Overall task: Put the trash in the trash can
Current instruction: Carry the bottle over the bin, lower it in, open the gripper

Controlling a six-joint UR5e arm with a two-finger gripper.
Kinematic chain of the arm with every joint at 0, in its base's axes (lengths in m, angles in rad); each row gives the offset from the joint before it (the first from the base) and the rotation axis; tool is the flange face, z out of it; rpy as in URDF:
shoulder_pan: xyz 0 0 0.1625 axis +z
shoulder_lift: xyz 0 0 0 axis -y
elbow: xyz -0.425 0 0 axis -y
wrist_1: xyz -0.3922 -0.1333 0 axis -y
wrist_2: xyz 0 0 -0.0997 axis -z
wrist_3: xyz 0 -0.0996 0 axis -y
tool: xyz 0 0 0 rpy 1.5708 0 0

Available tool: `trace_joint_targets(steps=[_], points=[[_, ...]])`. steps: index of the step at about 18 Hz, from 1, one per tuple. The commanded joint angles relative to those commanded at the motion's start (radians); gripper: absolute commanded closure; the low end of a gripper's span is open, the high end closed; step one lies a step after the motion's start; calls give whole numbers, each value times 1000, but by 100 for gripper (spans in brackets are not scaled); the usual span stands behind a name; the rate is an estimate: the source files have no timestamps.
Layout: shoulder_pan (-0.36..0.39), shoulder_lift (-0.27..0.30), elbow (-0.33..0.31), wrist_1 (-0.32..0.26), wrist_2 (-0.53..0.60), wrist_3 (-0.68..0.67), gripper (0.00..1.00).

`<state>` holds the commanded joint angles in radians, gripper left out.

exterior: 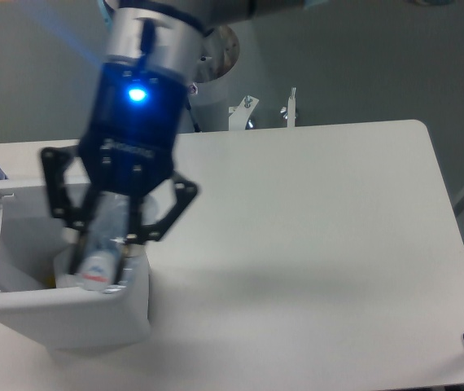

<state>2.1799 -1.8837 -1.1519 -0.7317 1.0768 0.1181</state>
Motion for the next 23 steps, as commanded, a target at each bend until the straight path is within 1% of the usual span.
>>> trace_joint_targets(steps=[2, 6, 8, 9, 11, 12, 13, 14, 15, 16, 17, 18, 21, 23], points=[[-21, -2, -14, 2, 0, 0, 85], [-38, -6, -60, 2, 0, 8, 85], [-48, -20, -66, 0, 0, 11, 84], [-55, -29, -71, 2, 0, 14, 81], [-64, -35, -87, 2, 0, 28, 80], [-65, -37, -92, 2, 0, 38, 75], [-65, -37, -97, 2, 0, 44, 73], [-65, -37, -103, 2, 0, 46, 69], [-65, -37, -107, 2, 0, 49, 52], [-65, -38, -107, 2, 0, 73, 19], [-65, -40, -109, 2, 3, 106, 0], [-63, -37, -117, 2, 3, 126, 0], [-51, -32, -118, 2, 6, 127, 0], [-22, -31, -123, 2, 11, 132, 0]])
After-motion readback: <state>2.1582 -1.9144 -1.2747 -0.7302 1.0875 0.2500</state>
